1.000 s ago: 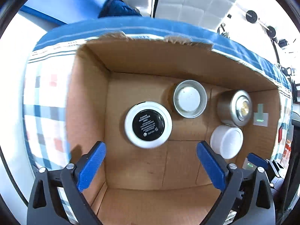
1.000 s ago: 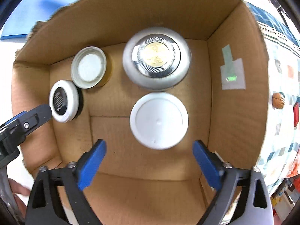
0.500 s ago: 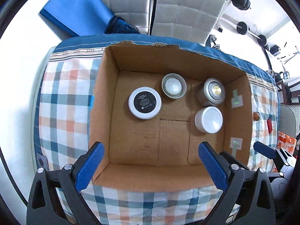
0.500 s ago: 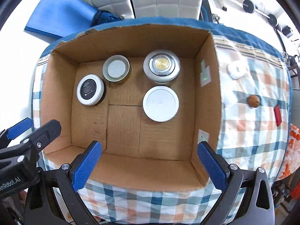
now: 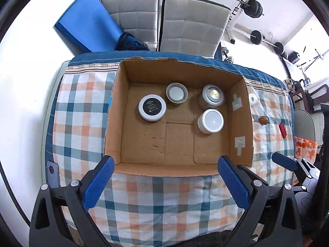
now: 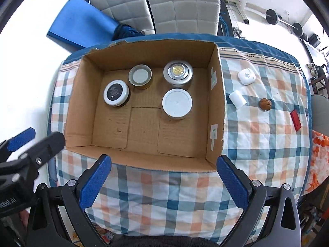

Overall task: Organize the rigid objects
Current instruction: 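Move both tools back from the box toward the remaining items, then grasp the white earbud case with left tool while right tool grasps the red block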

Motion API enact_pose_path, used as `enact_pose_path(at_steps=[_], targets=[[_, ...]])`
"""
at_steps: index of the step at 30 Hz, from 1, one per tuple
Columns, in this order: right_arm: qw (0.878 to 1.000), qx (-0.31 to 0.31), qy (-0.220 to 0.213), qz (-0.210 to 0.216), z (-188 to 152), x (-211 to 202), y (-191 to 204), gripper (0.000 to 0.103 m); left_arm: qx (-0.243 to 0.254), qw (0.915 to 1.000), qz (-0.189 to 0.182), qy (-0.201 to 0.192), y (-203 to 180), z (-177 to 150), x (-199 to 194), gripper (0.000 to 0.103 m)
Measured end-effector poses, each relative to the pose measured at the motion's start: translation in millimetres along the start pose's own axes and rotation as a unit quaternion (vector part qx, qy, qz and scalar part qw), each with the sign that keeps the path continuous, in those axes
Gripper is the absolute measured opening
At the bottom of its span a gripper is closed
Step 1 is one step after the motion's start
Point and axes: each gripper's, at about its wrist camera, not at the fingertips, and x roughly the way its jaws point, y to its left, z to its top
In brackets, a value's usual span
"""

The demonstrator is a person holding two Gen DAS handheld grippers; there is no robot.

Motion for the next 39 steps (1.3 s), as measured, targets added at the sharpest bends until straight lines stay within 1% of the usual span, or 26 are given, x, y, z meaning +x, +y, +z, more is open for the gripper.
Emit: enact_pose_path(at_steps=[5, 9, 11, 12, 15, 18, 21, 22, 24, 25, 28, 30, 33, 36, 38, 39], targets=[[1.0, 0.006, -0.007, 0.019, -5.4, -13.5, -12.3, 0.103, 0.01, 0.9999, -0.002, -0.011, -20.7, 0.6, -11.0, 0.103], [0.999, 0.029, -0.017, 0.028, -5.4, -26.2, -45.6, 0.103, 0.028, 0.9993, -0.01, -0.023, -57.5, 6.7, -19.9, 0.103], [0.998, 0.049, -0.02, 0.027, -4.0, -32.9, -72.3, 0.103, 0.036, 0.9988, -0.017, -0.027, -79.0, 11.5, -20.4, 0.103], [0.998, 0.06, -0.022, 0.025, -3.1, -36.1, -87.0, 0.103, 0.045, 0.9984, -0.02, -0.028, -95.6, 15.4, -18.6, 0.103], [0.995, 0.095, -0.028, 0.009, -0.6, -44.2, -139.2, 0.103, 0.069, 0.9969, -0.027, -0.029, -137.6, 25.4, -8.5, 0.103], [0.991, 0.129, -0.029, -0.017, 2.6, -46.0, -195.2, 0.103, 0.09, 0.9951, -0.036, -0.018, -185.9, 38.9, 12.1, 0.103], [0.986, 0.162, -0.025, -0.039, 6.2, -40.0, -253.1, 0.103, 0.112, 0.9932, -0.031, -0.01, -230.3, 53.0, 36.3, 0.103], [0.983, 0.174, -0.022, -0.047, 7.6, -36.2, -274.5, 0.103, 0.118, 0.9927, -0.027, -0.005, -243.8, 58.7, 46.5, 0.103], [0.98, 0.194, -0.018, -0.048, 10.3, -28.1, -309.5, 0.103, 0.124, 0.9918, -0.028, 0.004, -266.0, 71.0, 66.6, 0.103], [0.977, 0.208, -0.013, -0.048, 11.9, -21.0, -331.1, 0.103, 0.127, 0.9916, -0.02, 0.008, -275.7, 77.0, 76.9, 0.103], [0.969, 0.24, -0.001, -0.059, 19.7, 0.9, -380.0, 0.103, 0.141, 0.9898, 0.002, 0.019, -302.0, 94.3, 109.0, 0.103], [0.965, 0.255, 0.011, -0.057, 27.0, 19.6, -406.7, 0.103, 0.15, 0.9881, 0.013, 0.032, -316.1, 104.3, 130.8, 0.103], [0.962, 0.263, 0.032, -0.063, 39.8, 50.4, -435.7, 0.103, 0.16, 0.9854, 0.031, 0.049, -329.5, 115.0, 161.5, 0.103], [0.962, 0.256, 0.063, -0.078, 50.5, 84.6, -452.3, 0.103, 0.164, 0.983, 0.043, 0.069, -336.1, 124.3, 192.1, 0.103], [0.962, 0.242, 0.09, -0.09, 55.4, 110.3, -460.5, 0.101, 0.164, 0.9819, 0.049, 0.081, -337.1, 128.5, 208.9, 0.103], [0.963, 0.235, 0.098, -0.093, 56.9, 120.2, -462.3, 0.097, 0.165, 0.981, 0.052, 0.087, -337.8, 130.3, 218.3, 0.103]])
